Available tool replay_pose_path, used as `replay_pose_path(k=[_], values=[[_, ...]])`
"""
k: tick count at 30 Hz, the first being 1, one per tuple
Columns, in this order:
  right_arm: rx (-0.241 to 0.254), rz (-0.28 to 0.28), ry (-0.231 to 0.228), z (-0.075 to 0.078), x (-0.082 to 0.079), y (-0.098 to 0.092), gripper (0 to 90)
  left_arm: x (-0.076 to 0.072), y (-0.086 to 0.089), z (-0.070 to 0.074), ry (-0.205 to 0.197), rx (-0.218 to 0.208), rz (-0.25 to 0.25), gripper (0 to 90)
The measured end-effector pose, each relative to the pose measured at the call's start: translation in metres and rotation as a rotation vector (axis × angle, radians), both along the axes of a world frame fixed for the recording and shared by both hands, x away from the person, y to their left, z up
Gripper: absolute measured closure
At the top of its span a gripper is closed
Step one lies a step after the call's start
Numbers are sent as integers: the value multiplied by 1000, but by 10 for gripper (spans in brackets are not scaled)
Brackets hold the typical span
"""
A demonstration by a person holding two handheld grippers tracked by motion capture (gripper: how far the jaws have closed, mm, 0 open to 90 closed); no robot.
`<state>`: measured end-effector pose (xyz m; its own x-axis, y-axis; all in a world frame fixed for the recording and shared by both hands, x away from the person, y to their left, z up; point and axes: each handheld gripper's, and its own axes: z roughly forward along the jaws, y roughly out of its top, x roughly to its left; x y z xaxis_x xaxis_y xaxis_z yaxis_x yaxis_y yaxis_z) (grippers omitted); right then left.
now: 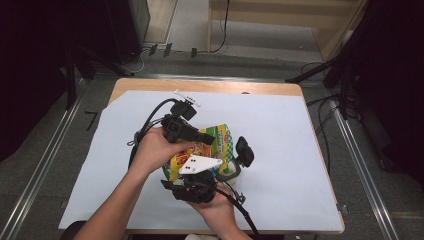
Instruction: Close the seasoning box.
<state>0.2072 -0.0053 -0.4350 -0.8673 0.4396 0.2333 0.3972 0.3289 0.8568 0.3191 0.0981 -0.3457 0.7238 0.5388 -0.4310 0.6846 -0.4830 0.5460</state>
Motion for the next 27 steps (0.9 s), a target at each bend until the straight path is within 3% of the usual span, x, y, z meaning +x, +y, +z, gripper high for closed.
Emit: replay_pose_path(k=[6, 15, 27], values=[[7, -2, -6, 1, -1, -1, 650, -1, -1, 2, -10, -3, 3, 816], [25, -1, 20, -2, 2, -2, 668, -7, -3, 7, -38, 1, -5, 812], [14, 0, 8, -3, 1, -2, 668, -7, -3, 6, -39, 2, -5, 814]])
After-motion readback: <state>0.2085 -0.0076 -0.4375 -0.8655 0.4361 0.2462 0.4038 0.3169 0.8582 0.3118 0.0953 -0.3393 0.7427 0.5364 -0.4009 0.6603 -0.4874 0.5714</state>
